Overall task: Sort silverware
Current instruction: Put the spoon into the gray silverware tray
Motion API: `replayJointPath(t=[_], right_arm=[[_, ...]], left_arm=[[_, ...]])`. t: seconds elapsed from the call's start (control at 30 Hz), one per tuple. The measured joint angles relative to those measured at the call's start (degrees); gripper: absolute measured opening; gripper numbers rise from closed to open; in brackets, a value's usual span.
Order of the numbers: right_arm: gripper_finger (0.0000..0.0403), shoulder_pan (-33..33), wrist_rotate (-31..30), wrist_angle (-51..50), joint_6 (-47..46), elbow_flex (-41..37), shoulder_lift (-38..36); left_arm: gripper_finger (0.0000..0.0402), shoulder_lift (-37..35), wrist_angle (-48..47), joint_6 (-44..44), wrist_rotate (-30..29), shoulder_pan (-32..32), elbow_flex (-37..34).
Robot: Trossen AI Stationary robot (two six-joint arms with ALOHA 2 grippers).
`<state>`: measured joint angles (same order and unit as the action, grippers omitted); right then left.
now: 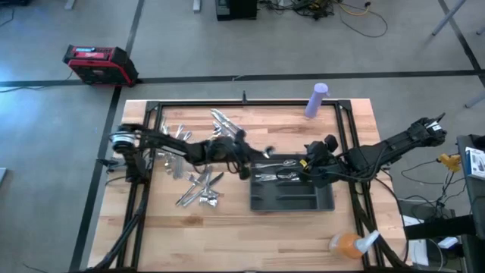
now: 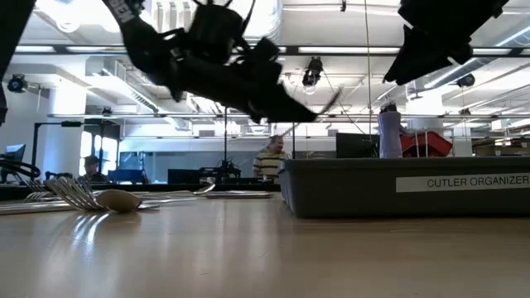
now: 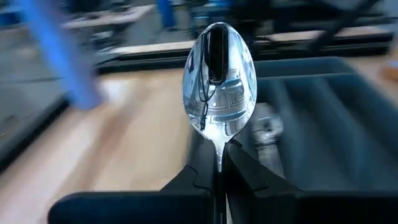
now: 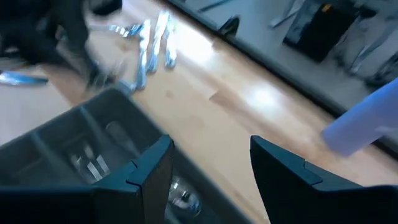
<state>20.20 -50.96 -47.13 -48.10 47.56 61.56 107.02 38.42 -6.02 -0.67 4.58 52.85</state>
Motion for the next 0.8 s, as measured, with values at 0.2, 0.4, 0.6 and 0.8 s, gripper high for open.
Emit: replayJointPath(t=[0.2, 0.4, 0.6, 0.8], right_arm=[[0.0190, -3.3, -1.5, 1.1, 0.8, 0.1, 0.0], [0.0190, -6.7, 2.1, 0.9, 2.8, 0.1, -0.1], [0.0190, -8.3, 3.4, 0.6, 3.8, 0.5, -0.1], [0.0190, -8.2, 3.5, 1.1, 3.6, 1.7, -0.2]], left_arm=[[0.0000, 11.3, -1.5, 2.0, 4.9, -0.4, 13.6], [0.0000, 17.8, -13.0, 2.6, 5.2, -2.1, 25.3], [0.0000, 21.9, -22.2, 2.7, 4.9, -5.5, 33.2], [0.0000, 25.6, -25.4, 2.9, -2.5, -5.9, 35.4]])
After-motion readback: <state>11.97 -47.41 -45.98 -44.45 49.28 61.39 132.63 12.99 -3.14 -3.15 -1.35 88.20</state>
